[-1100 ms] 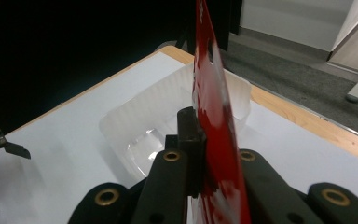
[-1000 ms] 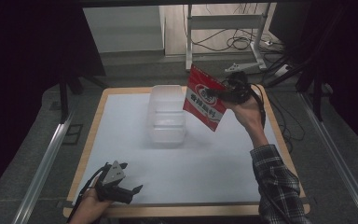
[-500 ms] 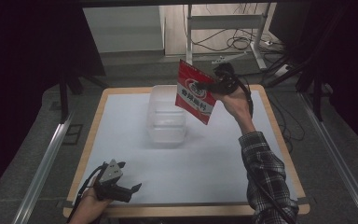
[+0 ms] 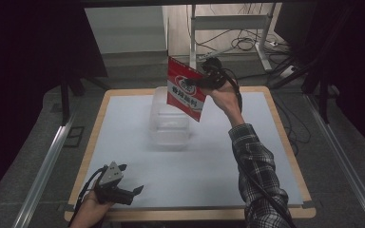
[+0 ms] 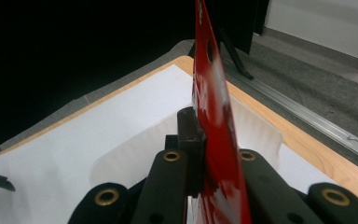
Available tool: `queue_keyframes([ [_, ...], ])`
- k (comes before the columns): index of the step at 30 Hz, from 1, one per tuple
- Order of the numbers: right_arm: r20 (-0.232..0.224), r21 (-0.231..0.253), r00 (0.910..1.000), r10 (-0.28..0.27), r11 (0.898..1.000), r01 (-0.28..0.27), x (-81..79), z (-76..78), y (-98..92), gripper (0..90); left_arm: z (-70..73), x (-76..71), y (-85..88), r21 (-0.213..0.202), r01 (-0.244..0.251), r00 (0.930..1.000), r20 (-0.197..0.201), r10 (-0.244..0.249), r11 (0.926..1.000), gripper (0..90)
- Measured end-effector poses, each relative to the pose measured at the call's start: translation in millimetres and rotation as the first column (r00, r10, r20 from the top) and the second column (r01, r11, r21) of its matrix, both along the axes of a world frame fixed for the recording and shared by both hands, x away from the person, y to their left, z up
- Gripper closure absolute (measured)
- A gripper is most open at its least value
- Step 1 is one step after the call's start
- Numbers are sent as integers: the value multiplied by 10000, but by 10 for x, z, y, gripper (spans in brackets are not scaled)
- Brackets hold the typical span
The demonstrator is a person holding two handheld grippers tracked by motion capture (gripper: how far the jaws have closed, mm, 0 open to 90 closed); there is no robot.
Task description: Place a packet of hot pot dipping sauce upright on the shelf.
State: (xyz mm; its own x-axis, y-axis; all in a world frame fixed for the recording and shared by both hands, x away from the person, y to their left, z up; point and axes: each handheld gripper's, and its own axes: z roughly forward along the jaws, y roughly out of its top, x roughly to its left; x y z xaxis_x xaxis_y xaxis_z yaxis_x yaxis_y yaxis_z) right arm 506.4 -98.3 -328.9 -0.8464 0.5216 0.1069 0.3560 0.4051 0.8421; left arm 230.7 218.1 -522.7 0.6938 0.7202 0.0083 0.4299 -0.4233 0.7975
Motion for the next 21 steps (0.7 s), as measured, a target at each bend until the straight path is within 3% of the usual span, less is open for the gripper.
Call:
queue_keyframes([
  [21,42,65,9988,479,9988,-480,202,-84,407,870,-2,-7,-17,177,101,9999,39,-101,9998,29],
])
